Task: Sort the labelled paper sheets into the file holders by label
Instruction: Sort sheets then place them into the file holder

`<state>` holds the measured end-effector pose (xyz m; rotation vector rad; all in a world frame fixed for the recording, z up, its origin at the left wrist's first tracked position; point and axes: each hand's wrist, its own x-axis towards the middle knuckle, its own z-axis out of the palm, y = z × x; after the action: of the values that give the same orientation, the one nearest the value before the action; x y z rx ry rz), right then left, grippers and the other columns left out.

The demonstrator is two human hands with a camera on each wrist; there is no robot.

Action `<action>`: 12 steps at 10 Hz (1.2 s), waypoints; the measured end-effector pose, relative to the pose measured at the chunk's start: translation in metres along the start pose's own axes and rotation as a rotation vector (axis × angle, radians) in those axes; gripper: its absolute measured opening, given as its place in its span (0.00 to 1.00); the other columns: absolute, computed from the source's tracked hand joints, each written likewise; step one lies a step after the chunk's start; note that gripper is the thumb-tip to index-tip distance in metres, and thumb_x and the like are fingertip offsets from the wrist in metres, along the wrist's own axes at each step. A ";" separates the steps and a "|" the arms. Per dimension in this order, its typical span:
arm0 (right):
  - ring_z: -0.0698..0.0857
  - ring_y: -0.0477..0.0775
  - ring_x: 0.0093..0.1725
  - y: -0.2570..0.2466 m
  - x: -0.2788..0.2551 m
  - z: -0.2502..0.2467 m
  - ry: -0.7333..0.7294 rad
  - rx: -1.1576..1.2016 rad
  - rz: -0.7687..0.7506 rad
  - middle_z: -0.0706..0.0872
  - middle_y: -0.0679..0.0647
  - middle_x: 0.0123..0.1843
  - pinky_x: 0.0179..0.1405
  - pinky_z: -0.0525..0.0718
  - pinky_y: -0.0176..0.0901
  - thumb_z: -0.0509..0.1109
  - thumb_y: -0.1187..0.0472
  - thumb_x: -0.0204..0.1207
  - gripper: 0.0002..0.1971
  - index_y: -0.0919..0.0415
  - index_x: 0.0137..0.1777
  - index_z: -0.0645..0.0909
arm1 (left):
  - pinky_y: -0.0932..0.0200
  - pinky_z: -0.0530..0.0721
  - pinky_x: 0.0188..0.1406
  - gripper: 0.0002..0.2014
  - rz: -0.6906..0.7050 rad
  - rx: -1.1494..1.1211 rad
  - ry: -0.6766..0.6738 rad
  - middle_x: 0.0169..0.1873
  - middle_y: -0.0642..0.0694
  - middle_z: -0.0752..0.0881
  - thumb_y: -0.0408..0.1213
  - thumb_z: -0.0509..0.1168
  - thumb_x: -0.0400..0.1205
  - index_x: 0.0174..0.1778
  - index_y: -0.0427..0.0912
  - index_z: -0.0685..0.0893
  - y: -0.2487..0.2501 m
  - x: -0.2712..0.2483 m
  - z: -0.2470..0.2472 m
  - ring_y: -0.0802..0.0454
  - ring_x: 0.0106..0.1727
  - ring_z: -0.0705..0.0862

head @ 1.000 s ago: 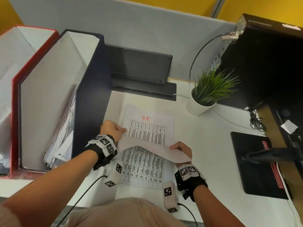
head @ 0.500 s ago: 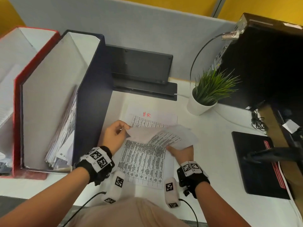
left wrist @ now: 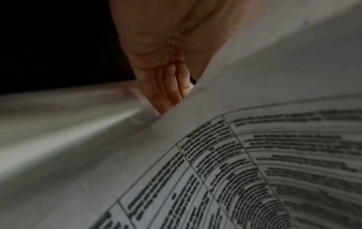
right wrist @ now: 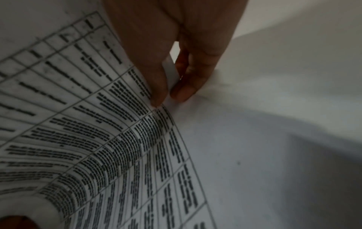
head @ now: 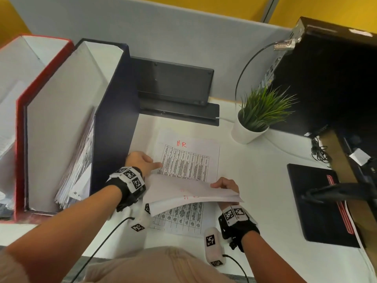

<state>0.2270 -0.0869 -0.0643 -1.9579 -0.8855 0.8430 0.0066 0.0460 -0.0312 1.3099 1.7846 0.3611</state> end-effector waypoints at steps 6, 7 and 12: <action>0.82 0.54 0.40 -0.001 0.004 0.007 0.031 0.056 0.128 0.86 0.61 0.41 0.40 0.80 0.38 0.83 0.66 0.60 0.17 0.72 0.44 0.80 | 0.66 0.82 0.37 0.07 0.628 0.031 0.214 0.40 0.49 0.86 0.28 0.67 0.78 0.46 0.40 0.90 -0.020 -0.016 0.006 0.56 0.34 0.83; 0.86 0.59 0.52 -0.004 0.002 0.006 0.078 0.207 0.158 0.87 0.64 0.53 0.50 0.85 0.43 0.83 0.71 0.57 0.26 0.73 0.56 0.81 | 0.67 0.84 0.34 0.14 0.549 -0.158 0.106 0.37 0.56 0.88 0.26 0.65 0.78 0.36 0.51 0.86 -0.026 -0.023 0.007 0.61 0.35 0.85; 0.76 0.48 0.29 0.007 0.004 0.014 0.016 0.321 0.170 0.81 0.53 0.29 0.34 0.72 0.37 0.58 0.87 0.69 0.25 0.57 0.26 0.80 | 0.49 0.81 0.43 0.11 -0.077 -0.334 -0.118 0.53 0.34 0.86 0.37 0.63 0.81 0.53 0.33 0.82 0.004 0.004 -0.005 0.45 0.45 0.82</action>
<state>0.2199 -0.0818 -0.0777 -1.7701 -0.5401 0.9991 0.0044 0.0519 -0.0274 1.0042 1.5903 0.5043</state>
